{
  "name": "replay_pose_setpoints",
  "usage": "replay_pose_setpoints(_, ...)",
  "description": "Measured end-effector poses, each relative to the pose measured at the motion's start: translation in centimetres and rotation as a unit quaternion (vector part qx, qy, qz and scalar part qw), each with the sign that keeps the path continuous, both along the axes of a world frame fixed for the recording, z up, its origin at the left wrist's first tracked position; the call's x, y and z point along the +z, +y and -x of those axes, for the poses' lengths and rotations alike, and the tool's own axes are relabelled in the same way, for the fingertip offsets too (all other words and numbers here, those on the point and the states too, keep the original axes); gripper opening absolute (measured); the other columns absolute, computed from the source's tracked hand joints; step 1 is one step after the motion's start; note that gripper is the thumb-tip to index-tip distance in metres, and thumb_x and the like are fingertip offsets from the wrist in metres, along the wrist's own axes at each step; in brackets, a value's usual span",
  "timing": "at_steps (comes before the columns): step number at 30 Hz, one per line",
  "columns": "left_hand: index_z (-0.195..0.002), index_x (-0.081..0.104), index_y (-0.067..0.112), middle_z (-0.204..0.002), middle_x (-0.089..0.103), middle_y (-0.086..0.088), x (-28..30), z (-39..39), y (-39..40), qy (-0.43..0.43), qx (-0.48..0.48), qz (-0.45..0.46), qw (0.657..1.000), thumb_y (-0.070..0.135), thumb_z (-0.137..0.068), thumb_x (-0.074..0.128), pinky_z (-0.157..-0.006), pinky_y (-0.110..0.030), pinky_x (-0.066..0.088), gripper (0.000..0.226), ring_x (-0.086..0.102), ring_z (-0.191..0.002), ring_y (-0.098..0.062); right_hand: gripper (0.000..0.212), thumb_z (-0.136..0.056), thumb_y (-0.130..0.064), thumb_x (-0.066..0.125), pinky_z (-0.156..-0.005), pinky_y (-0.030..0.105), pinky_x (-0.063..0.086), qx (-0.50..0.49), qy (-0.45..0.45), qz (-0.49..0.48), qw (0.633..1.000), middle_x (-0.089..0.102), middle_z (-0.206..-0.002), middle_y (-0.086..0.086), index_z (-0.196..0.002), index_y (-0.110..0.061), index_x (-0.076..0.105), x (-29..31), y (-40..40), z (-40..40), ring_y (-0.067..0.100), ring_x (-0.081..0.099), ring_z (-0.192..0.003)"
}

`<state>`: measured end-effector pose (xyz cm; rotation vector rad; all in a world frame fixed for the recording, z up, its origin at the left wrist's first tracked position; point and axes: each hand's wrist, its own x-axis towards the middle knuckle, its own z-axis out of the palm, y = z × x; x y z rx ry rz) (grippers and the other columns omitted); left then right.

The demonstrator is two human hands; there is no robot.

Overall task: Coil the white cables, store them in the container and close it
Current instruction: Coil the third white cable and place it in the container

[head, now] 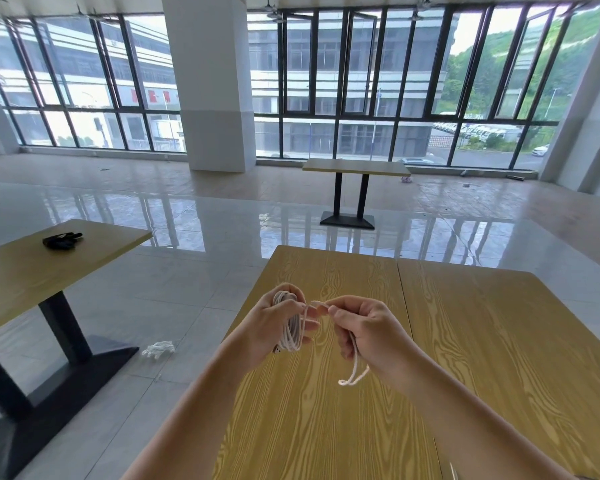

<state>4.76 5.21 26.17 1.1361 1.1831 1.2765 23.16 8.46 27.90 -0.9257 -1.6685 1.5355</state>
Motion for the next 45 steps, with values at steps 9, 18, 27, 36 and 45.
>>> replay_pose_setpoints(9,-0.092,0.058,0.016,-0.08,0.063,-0.013,-0.4,-0.3,0.1,-0.053,0.013,-0.029,0.998,0.016,-0.099,0.054,-0.052,-0.036,0.053,0.008,0.062,-0.069,-0.026,0.036,-0.101,0.0,0.041,-0.048,0.031,0.039,0.06,0.107,0.112,0.986,0.056,-0.061,0.007,-0.119,-0.009,0.071,0.7,-0.8,0.1,0.017,0.046,-0.049)
replay_pose_setpoints(18,-0.097,0.052,0.011,-0.07,0.06,-0.01,-0.7,-1.3,0.4,-0.063,0.028,-0.05,0.996,0.055,-0.093,0.049,-0.047,-0.03,0.046,0.045,0.057,-0.057,-0.021,0.015,-0.095,-0.005,0.063,-0.047,0.025,0.043,0.016,0.033,-0.022,0.999,0.067,-0.064,0.004,-0.097,-0.01,0.078,0.4,-1.5,0.5,0.014,0.051,-0.049)
replay_pose_setpoints(27,-0.089,0.051,0.01,-0.07,0.054,-0.009,-0.5,-2.3,0.6,-0.079,0.012,-0.067,0.995,0.05,-0.09,0.056,-0.042,-0.027,0.045,0.04,0.053,-0.051,-0.02,0.025,-0.091,-0.013,0.071,-0.044,0.016,0.04,-0.016,-0.039,-0.099,0.994,0.068,-0.057,-0.005,-0.084,-0.037,0.075,0.1,-2.2,1.4,0.001,0.049,-0.041)
replay_pose_setpoints(36,-0.076,0.058,0.016,-0.067,0.053,-0.005,-0.7,-2.1,0.5,-0.069,0.012,-0.076,0.995,0.014,-0.076,0.063,-0.048,-0.028,0.04,0.005,0.048,-0.058,-0.018,0.015,-0.088,-0.008,0.072,-0.046,0.01,0.038,-0.019,-0.077,-0.166,0.983,0.062,-0.051,-0.015,-0.077,-0.015,0.078,0.3,-2.5,1.4,-0.002,0.052,-0.042)
replay_pose_setpoints(45,-0.086,0.049,0.009,-0.064,0.06,-0.012,0.4,0.5,1.1,-0.182,0.168,-0.057,0.967,-0.001,-0.091,0.042,-0.047,-0.031,0.046,0.013,0.057,-0.055,-0.023,0.019,-0.1,-0.022,0.059,-0.05,0.02,0.045,0.115,-0.193,-0.154,0.962,0.072,-0.074,-0.002,-0.11,-0.026,0.074,0.0,-2.3,-0.9,0.006,0.052,-0.049)
